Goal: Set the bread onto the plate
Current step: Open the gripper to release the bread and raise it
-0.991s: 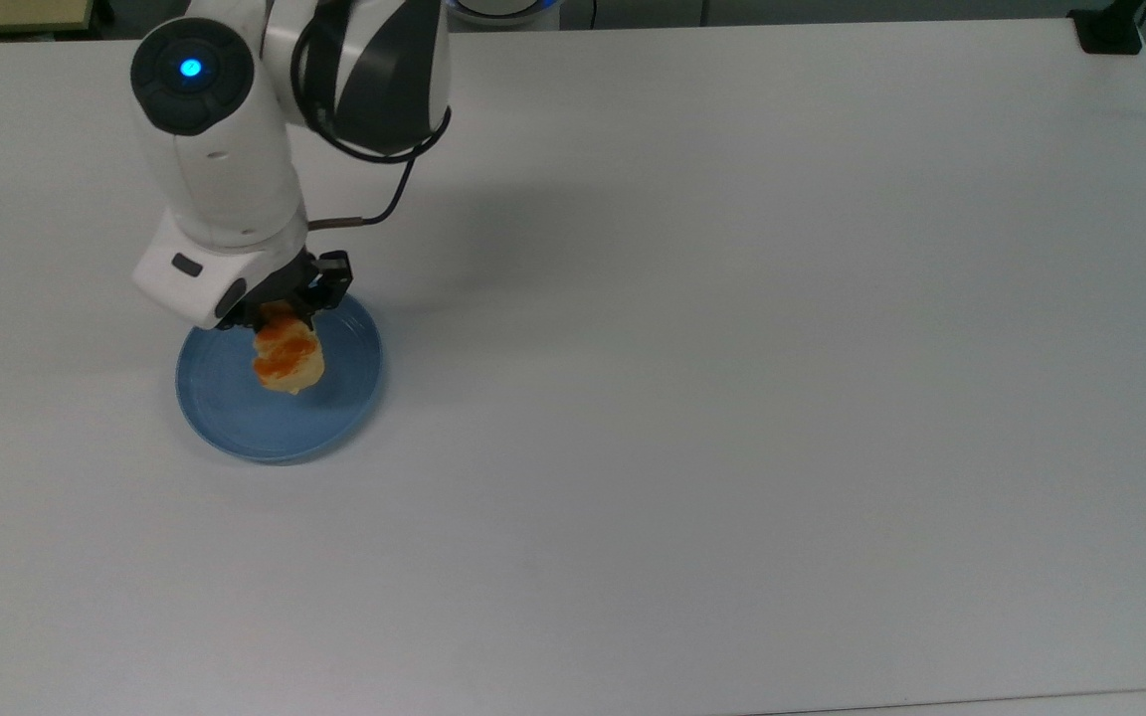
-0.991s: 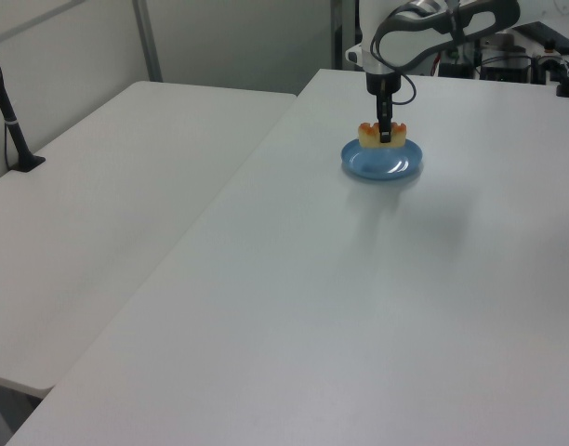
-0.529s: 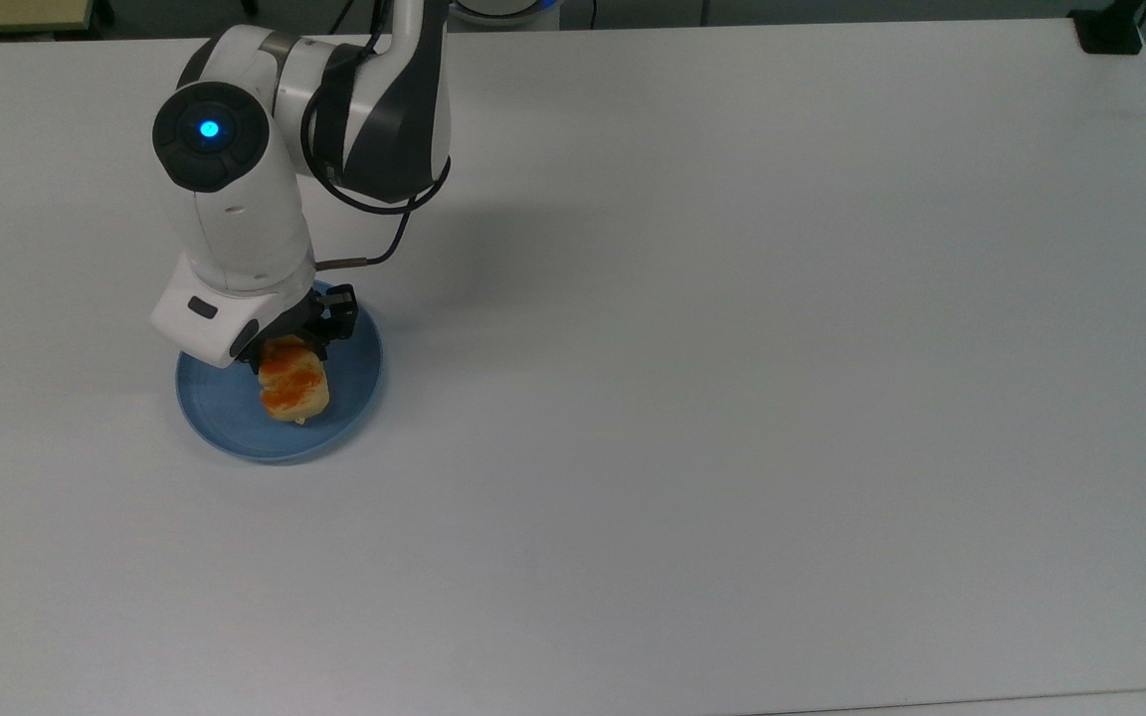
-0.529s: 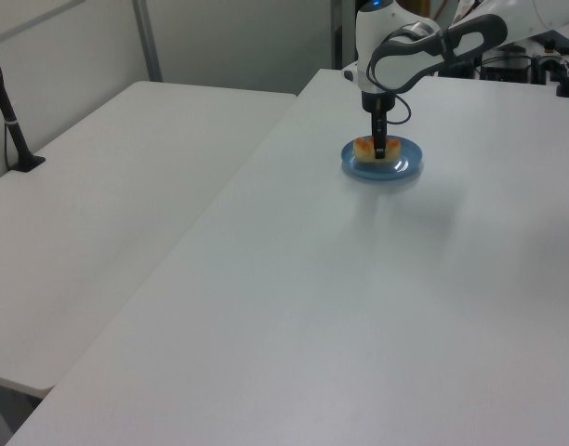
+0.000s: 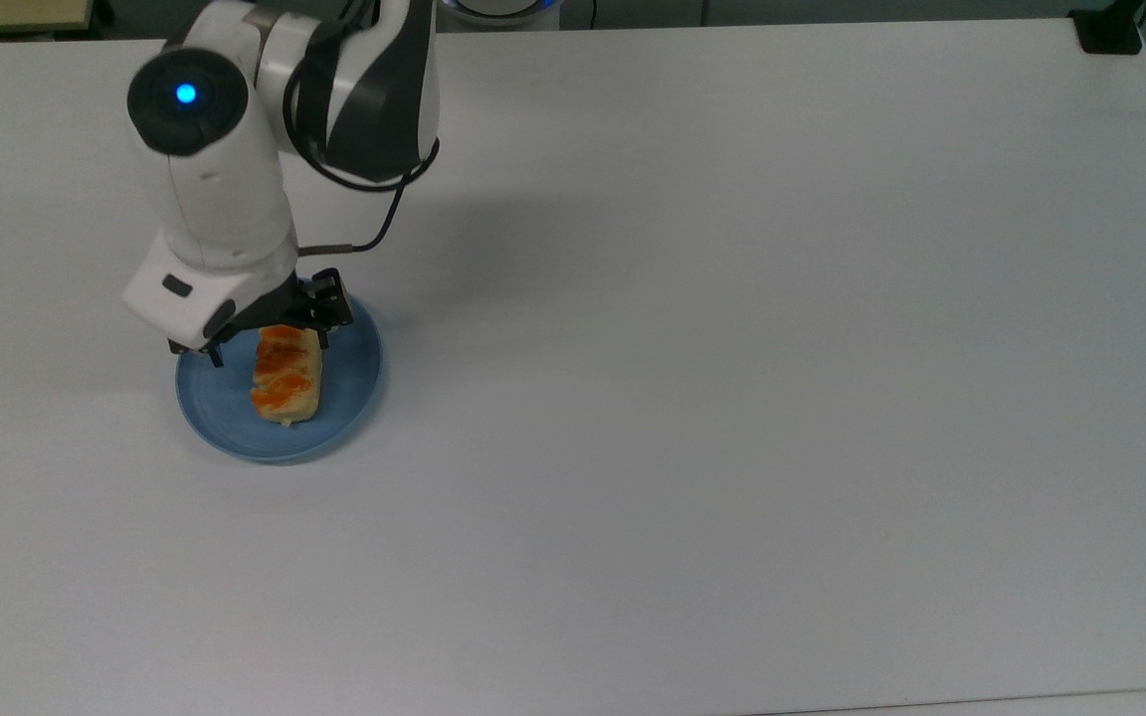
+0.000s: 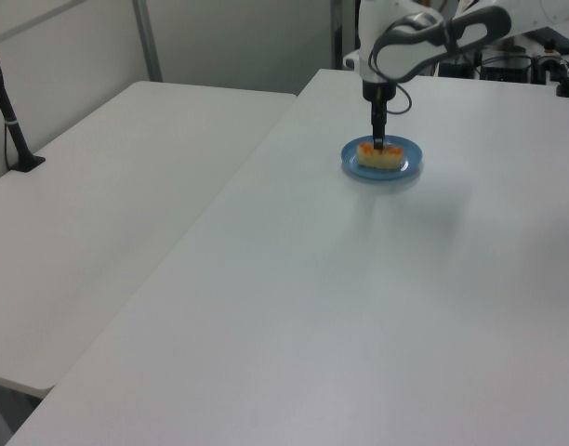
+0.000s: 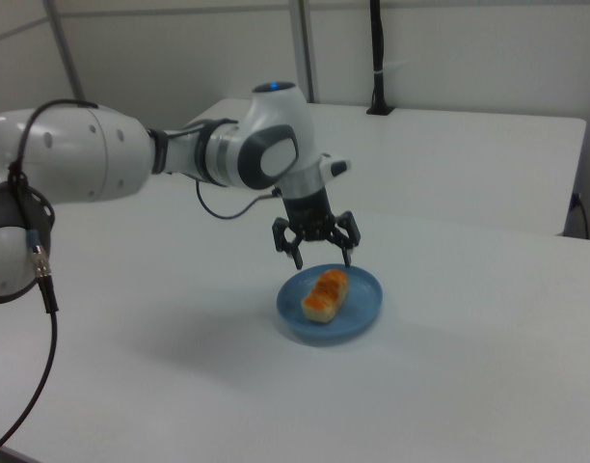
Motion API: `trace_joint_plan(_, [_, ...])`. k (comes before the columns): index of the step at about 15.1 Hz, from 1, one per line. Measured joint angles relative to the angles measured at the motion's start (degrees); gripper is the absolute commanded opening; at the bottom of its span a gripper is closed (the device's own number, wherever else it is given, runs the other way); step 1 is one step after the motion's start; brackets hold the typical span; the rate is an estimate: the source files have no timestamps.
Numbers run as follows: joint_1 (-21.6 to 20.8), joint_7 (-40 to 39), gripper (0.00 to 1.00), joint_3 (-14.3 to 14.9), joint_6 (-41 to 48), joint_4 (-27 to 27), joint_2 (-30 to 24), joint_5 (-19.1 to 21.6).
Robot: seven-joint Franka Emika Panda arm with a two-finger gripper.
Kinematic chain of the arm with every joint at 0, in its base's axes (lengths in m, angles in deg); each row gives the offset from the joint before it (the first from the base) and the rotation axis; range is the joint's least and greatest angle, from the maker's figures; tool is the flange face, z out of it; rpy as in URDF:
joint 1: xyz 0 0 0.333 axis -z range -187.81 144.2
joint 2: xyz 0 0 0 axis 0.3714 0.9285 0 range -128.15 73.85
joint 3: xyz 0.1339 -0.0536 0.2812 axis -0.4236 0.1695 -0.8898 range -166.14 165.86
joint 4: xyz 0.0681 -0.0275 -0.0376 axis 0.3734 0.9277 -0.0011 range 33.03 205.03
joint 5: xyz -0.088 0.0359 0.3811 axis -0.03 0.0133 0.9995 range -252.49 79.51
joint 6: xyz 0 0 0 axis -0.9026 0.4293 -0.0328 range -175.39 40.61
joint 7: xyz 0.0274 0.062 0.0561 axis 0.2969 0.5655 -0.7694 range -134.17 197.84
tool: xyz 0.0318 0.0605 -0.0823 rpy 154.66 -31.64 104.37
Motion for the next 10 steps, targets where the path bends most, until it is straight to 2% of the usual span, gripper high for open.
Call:
trace_joint_plan(4, [-3.7, 13.6, 1.00, -0.5, 6.4, -0.4, -7.3, 0.1])
trace_joint_plan(8, [-10.0, 27.3, 1.00, -0.6, 20.7, -0.7, -18.5, 0.1])
trace_joint_plan(10, [-10.9, 30.2, 1.00, -0.6, 26.8, -0.5, -22.5, 0.1])
